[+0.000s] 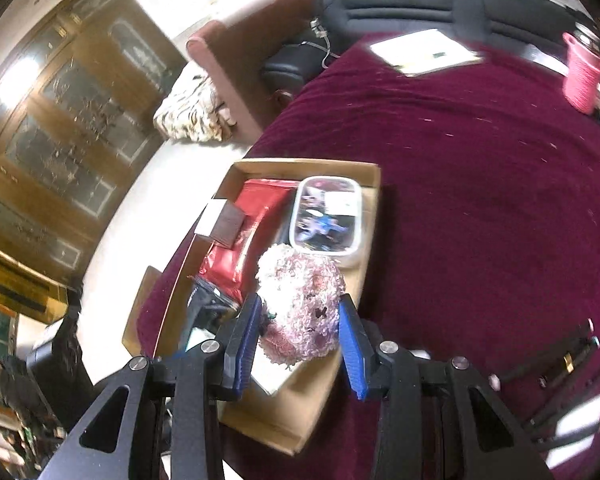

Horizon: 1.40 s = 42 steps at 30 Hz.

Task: Organize objects
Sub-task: 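Lower the pouch and plush toy into the box, opening both tools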

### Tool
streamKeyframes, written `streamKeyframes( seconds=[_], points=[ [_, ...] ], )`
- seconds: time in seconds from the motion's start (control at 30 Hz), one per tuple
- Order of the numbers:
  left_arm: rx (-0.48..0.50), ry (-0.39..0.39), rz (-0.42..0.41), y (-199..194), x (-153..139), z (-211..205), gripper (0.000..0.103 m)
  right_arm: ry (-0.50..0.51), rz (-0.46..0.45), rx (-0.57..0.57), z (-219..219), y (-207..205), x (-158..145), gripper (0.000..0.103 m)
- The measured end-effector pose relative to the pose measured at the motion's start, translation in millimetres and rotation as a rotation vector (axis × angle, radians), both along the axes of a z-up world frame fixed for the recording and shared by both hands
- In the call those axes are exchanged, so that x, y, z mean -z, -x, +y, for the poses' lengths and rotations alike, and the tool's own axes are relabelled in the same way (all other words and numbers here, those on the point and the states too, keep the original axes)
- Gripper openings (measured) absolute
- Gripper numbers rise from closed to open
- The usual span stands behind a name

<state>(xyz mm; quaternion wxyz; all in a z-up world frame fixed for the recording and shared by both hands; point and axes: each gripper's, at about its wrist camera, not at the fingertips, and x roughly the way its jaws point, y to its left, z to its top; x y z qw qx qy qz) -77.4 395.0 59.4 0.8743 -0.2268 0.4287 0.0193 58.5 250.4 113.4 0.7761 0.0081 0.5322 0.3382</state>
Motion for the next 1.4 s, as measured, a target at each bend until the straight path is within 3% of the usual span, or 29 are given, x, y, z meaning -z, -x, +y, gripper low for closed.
streamKeyframes(
  seconds=[0.27, 0.57, 0.93, 1.13, 1.4],
  points=[
    [0.030, -0.012, 0.001, -4.4, 12.6, 0.0, 0.042, 0.073, 0.015, -0.065, 62.8, -11.0, 23.6, 0.042],
    [0.058, -0.035, -0.010, -0.6, 10.1, 5.8, 0.042, 0.116, 0.026, -0.078, 96.9, -17.2, 42.6, 0.042],
    [0.093, -0.017, -0.005, -7.1, 16.8, 5.7, 0.045, 0.165, 0.028, -0.073, 115.4, -23.9, 60.4, 0.043],
    [0.047, 0.050, -0.015, -7.9, 20.8, 20.4, 0.046, 0.168, 0.026, -0.096, 118.6, -23.0, 61.7, 0.048],
    [0.067, 0.078, -0.016, -11.1, 21.9, 18.1, 0.060, 0.170, 0.027, -0.113, 118.0, -20.7, 58.9, 0.052]
  ],
)
